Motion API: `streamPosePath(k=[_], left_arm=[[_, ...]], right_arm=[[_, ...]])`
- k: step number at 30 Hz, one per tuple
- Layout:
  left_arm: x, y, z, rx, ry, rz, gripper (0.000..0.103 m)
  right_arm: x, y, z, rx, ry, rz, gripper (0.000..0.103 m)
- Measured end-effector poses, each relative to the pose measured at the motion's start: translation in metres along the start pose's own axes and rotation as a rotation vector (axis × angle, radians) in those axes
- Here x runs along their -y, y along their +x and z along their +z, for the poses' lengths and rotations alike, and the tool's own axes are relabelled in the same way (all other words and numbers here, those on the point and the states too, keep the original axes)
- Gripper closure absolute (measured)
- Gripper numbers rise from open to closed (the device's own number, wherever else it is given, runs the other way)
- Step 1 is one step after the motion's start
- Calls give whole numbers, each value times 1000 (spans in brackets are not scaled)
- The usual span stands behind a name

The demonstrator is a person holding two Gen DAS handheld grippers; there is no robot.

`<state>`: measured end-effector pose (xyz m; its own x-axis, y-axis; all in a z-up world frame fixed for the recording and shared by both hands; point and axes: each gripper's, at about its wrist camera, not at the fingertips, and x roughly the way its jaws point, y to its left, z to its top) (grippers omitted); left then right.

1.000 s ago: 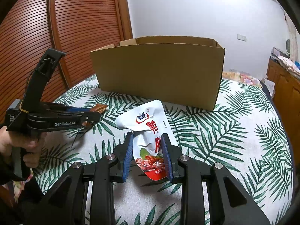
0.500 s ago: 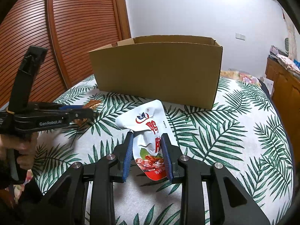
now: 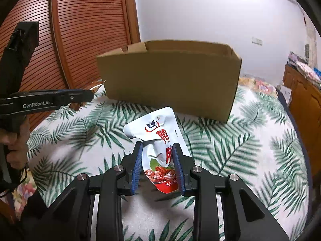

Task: Organize snacks
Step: 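Lift both held snacks and carry them over the cardboard box, then open the left tool to drop the brown snack while the right tool releases the pouch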

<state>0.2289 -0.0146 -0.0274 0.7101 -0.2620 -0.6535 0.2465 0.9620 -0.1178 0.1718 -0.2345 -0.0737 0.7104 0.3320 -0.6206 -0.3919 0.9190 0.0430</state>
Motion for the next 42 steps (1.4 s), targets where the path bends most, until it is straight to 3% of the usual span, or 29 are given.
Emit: streamPosePath(k=[8, 18, 31, 42], left_arm=[[-3, -20, 37, 71, 25, -18, 83], [4, -17, 77, 103, 96, -26, 83], [4, 31, 126, 94, 132, -39, 83], [-7, 82, 141, 33, 152, -33, 83]], right_arm=[[-5, -24, 49, 58, -54, -7, 74], [-2, -18, 92, 92, -102, -36, 74], [23, 23, 124, 88, -85, -34, 74], [46, 68, 138, 73, -32, -3, 74]])
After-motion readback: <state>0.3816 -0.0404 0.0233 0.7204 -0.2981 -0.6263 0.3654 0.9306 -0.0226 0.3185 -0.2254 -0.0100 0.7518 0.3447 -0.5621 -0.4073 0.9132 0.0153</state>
